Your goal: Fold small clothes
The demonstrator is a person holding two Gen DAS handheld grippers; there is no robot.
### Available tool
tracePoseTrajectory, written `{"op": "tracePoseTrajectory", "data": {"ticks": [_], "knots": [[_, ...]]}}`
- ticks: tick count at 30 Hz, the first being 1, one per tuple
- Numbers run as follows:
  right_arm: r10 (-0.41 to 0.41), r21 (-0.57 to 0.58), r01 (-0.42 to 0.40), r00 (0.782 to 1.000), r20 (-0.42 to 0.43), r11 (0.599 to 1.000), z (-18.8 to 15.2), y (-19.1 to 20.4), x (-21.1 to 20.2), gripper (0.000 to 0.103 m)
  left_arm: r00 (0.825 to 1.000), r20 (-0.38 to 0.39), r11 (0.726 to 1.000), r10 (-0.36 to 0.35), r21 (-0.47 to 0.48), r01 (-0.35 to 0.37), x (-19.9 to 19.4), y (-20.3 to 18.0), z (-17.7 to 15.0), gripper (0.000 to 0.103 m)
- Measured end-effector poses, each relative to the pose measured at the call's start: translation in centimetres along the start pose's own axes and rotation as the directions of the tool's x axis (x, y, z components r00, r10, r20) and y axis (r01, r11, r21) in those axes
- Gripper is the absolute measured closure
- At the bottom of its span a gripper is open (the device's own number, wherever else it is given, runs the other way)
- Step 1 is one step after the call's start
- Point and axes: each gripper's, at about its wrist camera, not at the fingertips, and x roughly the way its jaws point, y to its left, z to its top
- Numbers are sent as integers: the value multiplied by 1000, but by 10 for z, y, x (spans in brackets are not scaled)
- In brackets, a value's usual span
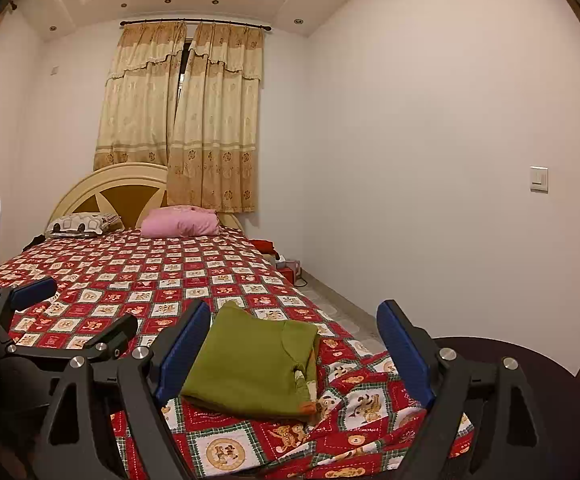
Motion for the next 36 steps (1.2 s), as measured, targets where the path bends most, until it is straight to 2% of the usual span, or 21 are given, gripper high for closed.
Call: {"op": "tracePoseTrajectory", "data": {"ticks": [15,21,36], "knots": [[-4,-2,4,1000,3,1000,-3,1,1,17,1000,-14,1000,-5,1,5,2,2,-3,0],[-7,1,7,1000,-10,1000,-4,2,4,17,999,-46,1000,23,2,-23,9,4,-5,0],[-8,5,9,1000,-18,1000,-4,3,5,17,999,-51,1000,7,9,-7,8,4,-3,0]]}}
